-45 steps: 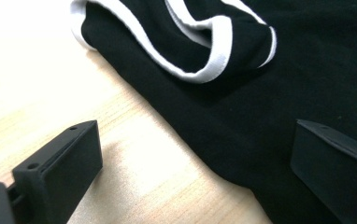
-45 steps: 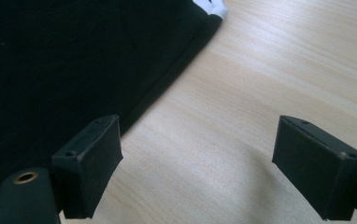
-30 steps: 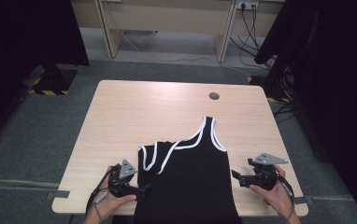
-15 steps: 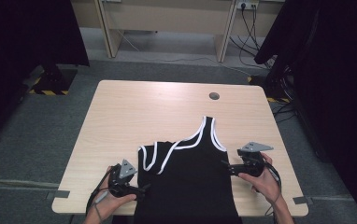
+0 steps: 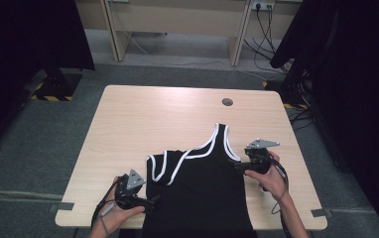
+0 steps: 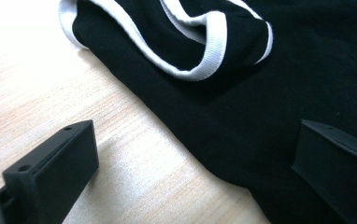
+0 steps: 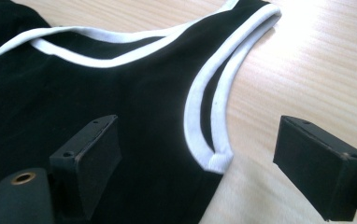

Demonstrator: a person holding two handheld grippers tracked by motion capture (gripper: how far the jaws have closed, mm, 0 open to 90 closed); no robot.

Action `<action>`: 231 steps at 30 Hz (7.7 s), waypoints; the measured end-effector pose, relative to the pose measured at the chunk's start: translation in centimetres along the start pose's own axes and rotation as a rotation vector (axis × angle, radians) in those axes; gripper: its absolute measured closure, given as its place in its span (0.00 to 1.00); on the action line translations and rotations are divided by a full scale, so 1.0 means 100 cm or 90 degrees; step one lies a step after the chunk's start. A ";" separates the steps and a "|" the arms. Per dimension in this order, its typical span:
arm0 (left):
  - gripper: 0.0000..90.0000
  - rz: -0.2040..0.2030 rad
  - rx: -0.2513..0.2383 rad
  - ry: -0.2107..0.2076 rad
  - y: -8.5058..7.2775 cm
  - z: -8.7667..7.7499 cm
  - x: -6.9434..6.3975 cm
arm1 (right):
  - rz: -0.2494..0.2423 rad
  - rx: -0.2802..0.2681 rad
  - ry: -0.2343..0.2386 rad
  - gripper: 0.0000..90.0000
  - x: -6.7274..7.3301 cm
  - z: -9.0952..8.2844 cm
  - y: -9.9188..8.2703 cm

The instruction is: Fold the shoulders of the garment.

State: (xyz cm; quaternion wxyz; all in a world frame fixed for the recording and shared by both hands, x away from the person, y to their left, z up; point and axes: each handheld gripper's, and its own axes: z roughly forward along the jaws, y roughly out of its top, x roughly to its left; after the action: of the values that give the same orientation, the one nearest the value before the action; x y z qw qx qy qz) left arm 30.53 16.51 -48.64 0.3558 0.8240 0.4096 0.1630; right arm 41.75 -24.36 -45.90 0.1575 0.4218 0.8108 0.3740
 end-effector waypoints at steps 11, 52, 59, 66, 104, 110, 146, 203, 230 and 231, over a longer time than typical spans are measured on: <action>0.00 -0.001 0.000 0.001 0.000 0.000 0.000 | 0.001 0.005 -0.011 0.19 -0.009 0.024 0.023; 0.00 -0.002 -0.001 0.000 0.000 0.000 0.000 | 0.034 0.037 -0.023 0.26 -0.044 0.096 0.076; 0.00 -0.001 -0.001 0.001 0.000 0.000 0.000 | 0.009 0.033 -0.030 0.39 -0.042 0.100 0.074; 0.00 -0.001 -0.001 0.001 0.000 0.000 0.000 | -0.027 0.024 -0.013 0.74 -0.037 0.096 0.072; 0.00 -0.002 0.000 0.002 0.000 0.000 0.000 | -0.056 -0.166 0.085 0.96 0.021 0.007 0.040; 0.00 -0.002 0.000 0.003 0.000 0.000 0.000 | -0.054 -0.159 0.103 0.96 0.039 -0.002 0.022; 0.00 -0.003 0.000 0.004 0.000 0.000 0.000 | -0.061 -0.078 0.101 0.74 0.063 -0.022 -0.019; 0.00 -0.004 0.000 0.004 0.000 0.000 0.000 | -0.007 0.036 -0.005 0.19 0.060 -0.058 -0.081; 0.00 -0.017 -0.003 0.026 0.027 0.028 0.013 | 0.002 0.040 -0.062 0.19 0.029 -0.047 -0.068; 0.00 -0.018 -0.004 0.025 0.028 0.029 0.013 | 0.002 0.040 -0.063 0.19 0.028 -0.046 -0.068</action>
State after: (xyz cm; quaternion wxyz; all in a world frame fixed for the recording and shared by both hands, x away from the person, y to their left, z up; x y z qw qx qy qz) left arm 34.54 15.11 -48.64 0.3522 0.8138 0.4276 0.1755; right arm 33.66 -26.77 -47.65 0.1833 0.4460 0.8127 0.3272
